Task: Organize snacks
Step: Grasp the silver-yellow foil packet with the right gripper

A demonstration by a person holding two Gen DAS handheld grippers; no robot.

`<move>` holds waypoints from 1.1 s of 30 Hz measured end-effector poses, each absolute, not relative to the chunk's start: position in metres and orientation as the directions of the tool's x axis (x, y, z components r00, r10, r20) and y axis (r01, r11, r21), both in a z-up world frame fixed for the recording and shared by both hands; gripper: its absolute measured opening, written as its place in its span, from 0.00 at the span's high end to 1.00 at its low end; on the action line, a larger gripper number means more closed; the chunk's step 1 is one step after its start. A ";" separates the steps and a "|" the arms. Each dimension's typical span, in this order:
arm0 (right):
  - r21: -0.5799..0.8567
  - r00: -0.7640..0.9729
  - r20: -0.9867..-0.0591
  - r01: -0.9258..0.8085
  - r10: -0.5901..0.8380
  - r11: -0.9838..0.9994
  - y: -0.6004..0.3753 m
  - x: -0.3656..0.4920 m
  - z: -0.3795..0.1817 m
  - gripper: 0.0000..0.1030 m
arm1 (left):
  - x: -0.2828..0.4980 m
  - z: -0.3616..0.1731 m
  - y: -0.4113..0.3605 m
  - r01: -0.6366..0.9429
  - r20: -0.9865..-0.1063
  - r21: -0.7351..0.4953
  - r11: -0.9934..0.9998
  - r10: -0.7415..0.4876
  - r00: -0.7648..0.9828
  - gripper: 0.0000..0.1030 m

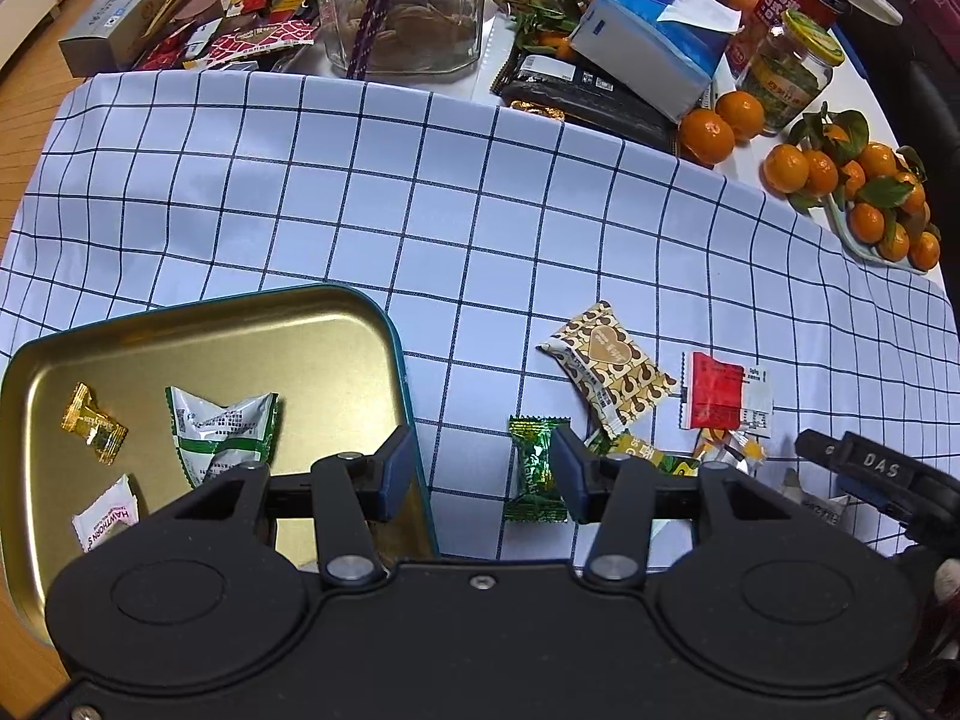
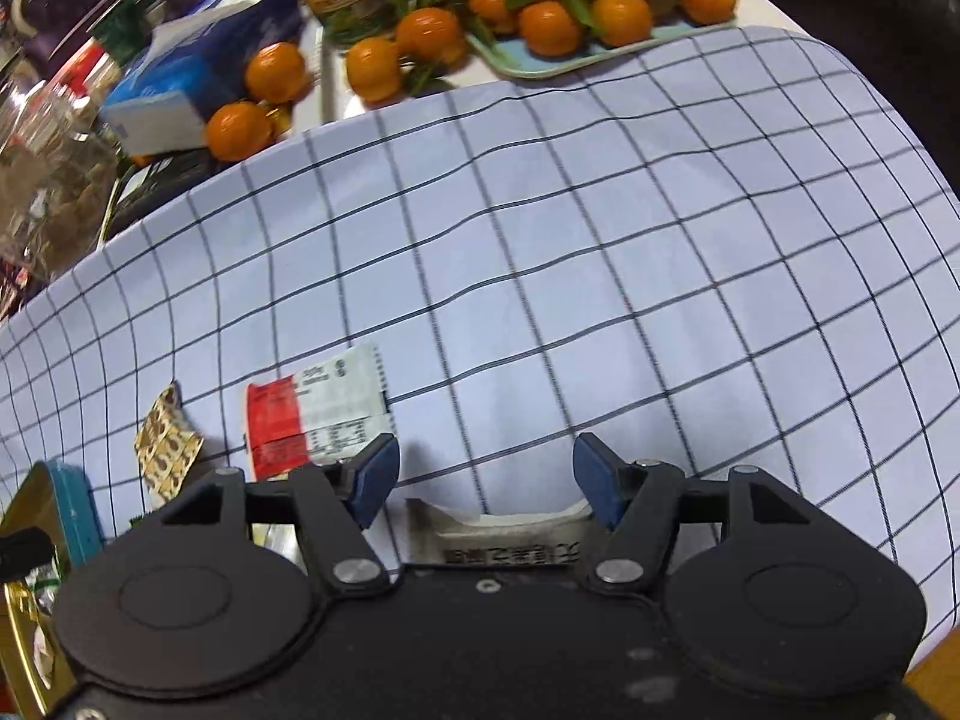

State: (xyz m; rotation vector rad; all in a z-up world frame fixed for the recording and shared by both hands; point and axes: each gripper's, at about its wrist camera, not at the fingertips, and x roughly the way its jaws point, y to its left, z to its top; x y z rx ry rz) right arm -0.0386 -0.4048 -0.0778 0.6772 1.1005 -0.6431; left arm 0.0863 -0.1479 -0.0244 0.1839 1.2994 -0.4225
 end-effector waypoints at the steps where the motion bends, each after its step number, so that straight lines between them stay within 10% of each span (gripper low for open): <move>1: 0.174 0.322 -0.937 0.763 -0.132 0.623 -0.407 -0.040 -0.077 0.35 | 0.087 -0.024 -0.148 0.402 -0.958 -0.102 0.910 -0.198 0.206 0.45; 33: 0.235 0.356 -0.934 0.628 -0.006 0.742 -0.353 -0.021 -0.075 0.35 | 0.085 -0.024 -0.148 0.410 -0.958 -0.110 0.905 -0.206 0.198 0.45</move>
